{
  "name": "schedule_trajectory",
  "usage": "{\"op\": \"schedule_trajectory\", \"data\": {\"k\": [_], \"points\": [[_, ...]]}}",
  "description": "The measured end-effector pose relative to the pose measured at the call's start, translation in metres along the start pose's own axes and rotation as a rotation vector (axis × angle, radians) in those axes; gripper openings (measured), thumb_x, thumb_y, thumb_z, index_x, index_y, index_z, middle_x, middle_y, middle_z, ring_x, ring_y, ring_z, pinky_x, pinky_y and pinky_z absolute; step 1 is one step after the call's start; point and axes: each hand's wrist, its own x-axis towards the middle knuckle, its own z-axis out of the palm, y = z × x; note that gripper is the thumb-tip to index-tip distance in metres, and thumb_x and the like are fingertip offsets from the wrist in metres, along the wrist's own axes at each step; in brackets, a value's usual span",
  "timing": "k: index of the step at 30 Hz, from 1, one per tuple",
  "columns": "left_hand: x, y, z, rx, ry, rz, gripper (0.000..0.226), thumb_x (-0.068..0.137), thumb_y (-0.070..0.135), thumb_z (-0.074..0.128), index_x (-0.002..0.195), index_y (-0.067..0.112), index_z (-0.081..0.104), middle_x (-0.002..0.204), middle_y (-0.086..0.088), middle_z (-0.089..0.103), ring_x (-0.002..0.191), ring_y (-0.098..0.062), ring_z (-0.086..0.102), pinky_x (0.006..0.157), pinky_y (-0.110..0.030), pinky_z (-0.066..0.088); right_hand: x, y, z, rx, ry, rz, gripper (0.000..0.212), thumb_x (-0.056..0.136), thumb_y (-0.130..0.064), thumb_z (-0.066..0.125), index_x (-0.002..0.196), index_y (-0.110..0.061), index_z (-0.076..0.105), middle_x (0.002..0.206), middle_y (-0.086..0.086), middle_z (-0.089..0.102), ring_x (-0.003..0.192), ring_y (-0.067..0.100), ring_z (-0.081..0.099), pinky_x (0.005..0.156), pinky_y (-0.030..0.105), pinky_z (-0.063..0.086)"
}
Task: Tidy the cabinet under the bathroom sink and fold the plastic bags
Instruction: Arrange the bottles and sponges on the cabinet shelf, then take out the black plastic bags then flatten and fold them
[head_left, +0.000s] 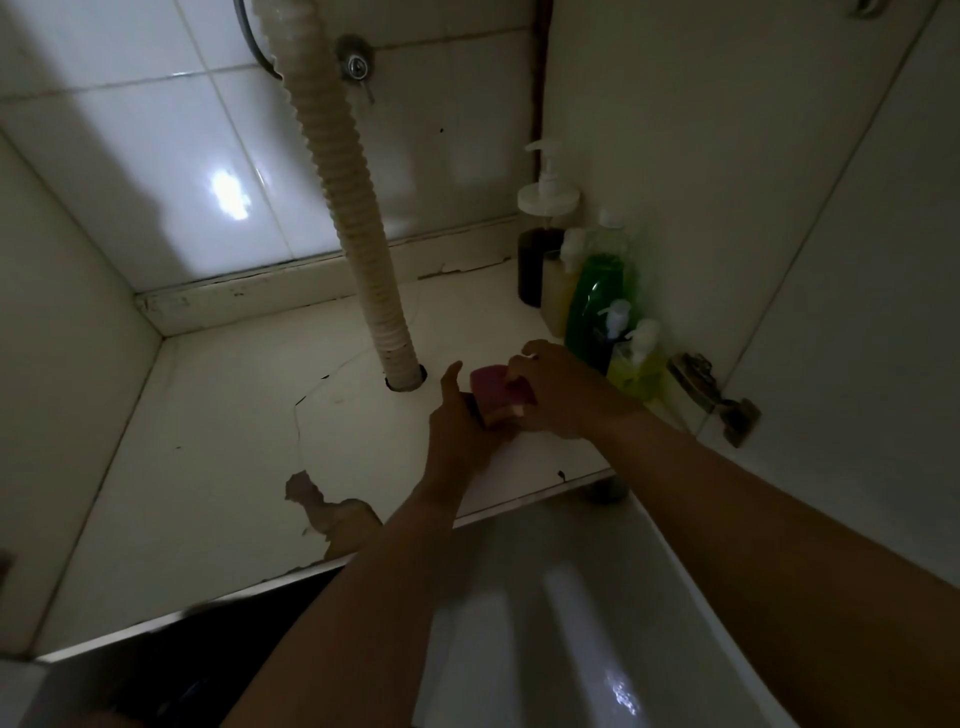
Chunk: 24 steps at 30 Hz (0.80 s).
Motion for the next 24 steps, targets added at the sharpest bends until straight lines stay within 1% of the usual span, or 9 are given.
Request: {"op": "schedule_trajectory", "data": {"k": [4,7,9,11,14,17,19,21,24], "points": [[0.003,0.000,0.001,0.009,-0.017,-0.031,0.115,0.075,0.023,0.086,0.157,0.017,0.006,0.100,0.007,0.058,0.095,-0.010,0.057,0.087,-0.022,0.040,-0.011,-0.003,0.001,0.072,-0.011,0.089,0.057,0.094,-0.038,0.063,0.147,-0.026,0.043,0.144,0.012,0.033,0.128,0.032,0.040,0.105,0.042,0.042],[0.006,0.006,-0.002,-0.049,-0.088,-0.092,0.124,0.069,0.025,0.090,0.157,0.023,0.002,0.121,-0.005,0.062,0.114,-0.025,0.060,0.102,-0.037,0.046,-0.026,0.001,-0.001,0.138,-0.042,0.071,0.071,0.096,-0.034,0.062,0.155,-0.034,0.024,0.159,0.007,0.022,0.141,0.032,0.031,0.115,0.042,0.034],[0.001,0.011,-0.007,0.047,-0.107,-0.018,0.133,0.061,0.027,0.094,0.157,0.022,0.002,0.140,-0.010,0.052,0.130,-0.030,0.048,0.109,-0.044,0.040,-0.041,0.003,-0.008,0.170,0.026,0.076,0.074,0.096,-0.025,0.060,0.157,-0.034,0.019,0.161,0.003,0.021,0.145,0.028,0.027,0.118,0.042,0.031],[-0.010,0.017,-0.018,0.164,-0.091,0.094,0.138,0.060,0.040,0.093,0.157,0.019,-0.003,0.154,-0.010,0.035,0.143,-0.030,0.029,0.114,-0.043,0.028,-0.060,0.005,-0.016,0.185,0.082,0.065,0.065,0.098,-0.017,0.055,0.156,-0.026,0.026,0.158,0.006,0.030,0.144,0.027,0.031,0.117,0.035,0.029],[-0.022,0.026,-0.040,0.199,0.032,0.158,0.117,0.073,0.062,0.075,0.157,0.027,0.002,0.162,-0.008,0.016,0.147,-0.031,0.021,0.115,-0.050,0.028,-0.091,0.010,-0.029,0.148,0.076,0.072,0.055,0.098,-0.015,0.055,0.150,-0.021,0.039,0.154,0.005,0.039,0.140,0.024,0.038,0.114,0.027,0.029],[-0.024,0.054,-0.068,0.280,0.081,0.169,0.094,0.079,0.064,0.062,0.153,0.029,0.017,0.155,-0.008,0.029,0.129,-0.035,0.046,0.104,-0.053,0.045,-0.108,0.009,-0.048,0.129,0.096,0.092,0.048,0.096,-0.015,0.058,0.144,-0.020,0.049,0.145,0.005,0.050,0.129,0.023,0.050,0.107,0.027,0.038],[-0.028,0.084,-0.091,0.316,0.088,0.170,0.077,0.083,0.055,0.064,0.147,0.024,0.034,0.147,-0.010,0.040,0.123,-0.032,0.051,0.101,-0.048,0.048,-0.107,-0.007,-0.070,0.107,0.082,0.082,0.041,0.097,-0.018,0.059,0.138,-0.021,0.055,0.134,0.004,0.058,0.120,0.022,0.056,0.101,0.025,0.043],[-0.039,0.114,-0.118,0.311,0.105,0.154,0.060,0.085,0.046,0.068,0.137,0.021,0.050,0.137,-0.011,0.051,0.118,-0.029,0.055,0.098,-0.043,0.049,-0.100,-0.035,-0.095,0.048,0.022,0.034,0.031,0.099,-0.022,0.055,0.129,-0.021,0.059,0.124,0.002,0.063,0.112,0.024,0.061,0.097,0.031,0.048],[-0.062,0.137,-0.155,0.386,0.109,0.117,0.041,0.086,0.038,0.069,0.123,0.022,0.061,0.125,-0.006,0.062,0.112,-0.023,0.060,0.094,-0.034,0.049,-0.088,-0.085,-0.116,-0.063,-0.066,-0.047,0.029,0.099,-0.032,0.053,0.127,-0.028,0.059,0.128,-0.001,0.062,0.109,0.020,0.060,0.094,0.038,0.052]]}}
